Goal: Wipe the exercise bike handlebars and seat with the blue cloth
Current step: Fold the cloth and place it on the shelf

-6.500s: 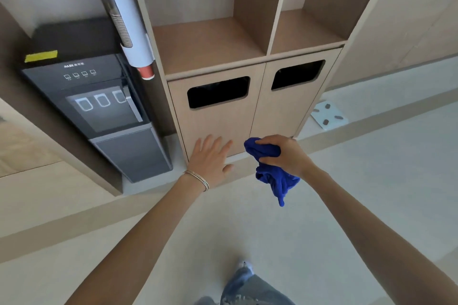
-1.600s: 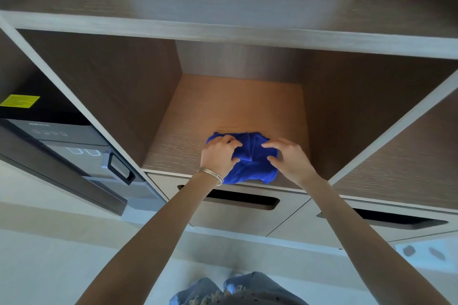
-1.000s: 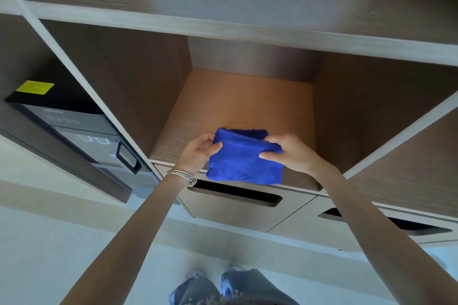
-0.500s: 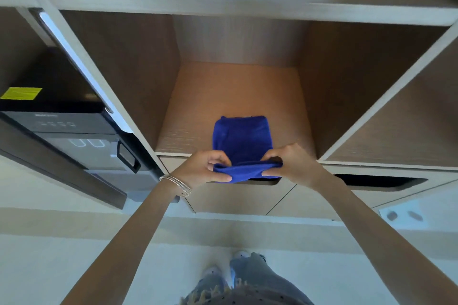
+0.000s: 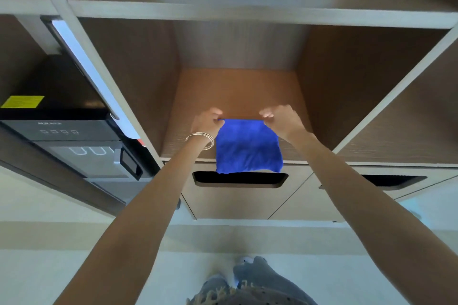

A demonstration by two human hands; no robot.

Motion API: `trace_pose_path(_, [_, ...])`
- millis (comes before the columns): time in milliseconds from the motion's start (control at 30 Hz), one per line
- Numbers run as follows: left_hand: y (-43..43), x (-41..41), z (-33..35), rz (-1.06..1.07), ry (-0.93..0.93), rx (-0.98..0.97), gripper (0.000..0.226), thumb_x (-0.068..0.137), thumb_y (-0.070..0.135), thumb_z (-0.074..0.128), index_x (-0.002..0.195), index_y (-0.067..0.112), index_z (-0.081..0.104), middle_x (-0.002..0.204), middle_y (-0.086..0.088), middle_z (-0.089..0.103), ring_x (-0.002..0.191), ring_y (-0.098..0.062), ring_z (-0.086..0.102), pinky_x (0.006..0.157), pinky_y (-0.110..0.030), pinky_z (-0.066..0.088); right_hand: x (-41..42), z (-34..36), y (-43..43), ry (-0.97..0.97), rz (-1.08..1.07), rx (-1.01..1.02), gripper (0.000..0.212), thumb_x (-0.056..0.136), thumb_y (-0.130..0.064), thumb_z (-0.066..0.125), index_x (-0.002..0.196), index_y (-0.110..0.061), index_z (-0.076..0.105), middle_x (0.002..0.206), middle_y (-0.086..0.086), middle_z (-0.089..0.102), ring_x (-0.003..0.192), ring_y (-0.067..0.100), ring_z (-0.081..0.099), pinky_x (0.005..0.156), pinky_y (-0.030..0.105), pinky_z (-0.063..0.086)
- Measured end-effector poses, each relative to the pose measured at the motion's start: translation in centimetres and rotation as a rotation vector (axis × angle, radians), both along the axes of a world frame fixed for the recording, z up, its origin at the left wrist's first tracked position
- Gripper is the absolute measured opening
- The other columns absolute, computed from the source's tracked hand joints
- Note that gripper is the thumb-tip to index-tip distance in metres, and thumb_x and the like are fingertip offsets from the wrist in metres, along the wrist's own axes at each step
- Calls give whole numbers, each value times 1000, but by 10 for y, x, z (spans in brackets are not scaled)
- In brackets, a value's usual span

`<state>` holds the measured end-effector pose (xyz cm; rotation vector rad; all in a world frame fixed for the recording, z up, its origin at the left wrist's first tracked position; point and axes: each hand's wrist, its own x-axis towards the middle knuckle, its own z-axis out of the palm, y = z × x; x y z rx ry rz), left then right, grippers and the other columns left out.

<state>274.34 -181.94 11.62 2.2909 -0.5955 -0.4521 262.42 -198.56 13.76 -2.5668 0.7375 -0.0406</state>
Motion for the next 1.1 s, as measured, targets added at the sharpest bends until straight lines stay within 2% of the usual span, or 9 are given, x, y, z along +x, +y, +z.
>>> trace_pose_path(67, [-2,0,-8,-38,-49,129,40,93,19,52,132,15,49,130,-10,58,119,-28,53,101,-35,40,-4,-8,-2,64,-9,-80,39,89,-10,52,126,-22,57,127,5,60,115,28,55,99,37,44])
trace_pose_path(167, [8,-21,-26,-239,-216,179,39,93,12,49,132,15,50,134,-10,54,125,-27,48,104,-31,33,-24,-25,7,39,123,-27,37,89,-10,53,124,-19,58,123,7,62,108,26,58,95,35,45])
trace_pose_path(300, [20,-52,-57,-413,-320,179,39,94,11,48,133,13,49,147,-6,41,139,-19,30,112,-26,20,-44,-57,22,164,296,-22,40,90,-17,57,130,-13,53,139,6,48,127,22,44,104,33,36])
trace_pose_path(433, [9,-49,-72,-438,-326,234,45,94,19,50,138,14,43,151,-3,33,142,-17,23,112,-27,21,-50,-70,13,179,236,-64,43,91,-18,55,133,-21,50,144,-4,43,129,20,43,101,37,42])
trace_pose_path(667, [-65,-41,-60,-529,-277,272,45,97,11,42,141,5,33,154,-14,23,144,-26,15,114,-28,12,-44,-61,-33,201,110,-106,42,94,-12,48,135,-18,47,146,2,40,132,22,39,104,35,37])
trace_pose_path(767, [-86,-43,-53,-535,-350,276,45,96,9,43,141,7,34,155,-13,20,144,-25,14,113,-31,20,-49,-52,-46,160,25,-168,38,93,-7,49,129,-16,54,141,6,44,130,23,39,101,36,40])
trace_pose_path(900, [-66,-66,-57,-496,-490,191,46,92,-1,41,136,12,43,153,-4,30,141,-17,27,106,-30,35,-73,-51,-45,22,-81,-143,27,87,-7,57,112,-13,65,123,3,58,110,25,56,83,32,45])
trace_pose_path(1000, [-51,-81,-71,-503,-525,241,43,93,1,41,134,14,44,152,-2,31,141,-14,26,105,-29,37,-84,-62,-35,70,-30,-103,31,87,-14,61,117,-12,63,126,4,58,111,25,56,86,32,44])
trace_pose_path(1100, [-47,-84,-81,-483,-517,221,44,96,6,38,139,14,38,154,-1,28,143,-12,22,107,-29,37,-87,-74,-28,93,26,-132,38,92,-19,54,129,-15,54,135,6,52,120,25,51,91,32,43])
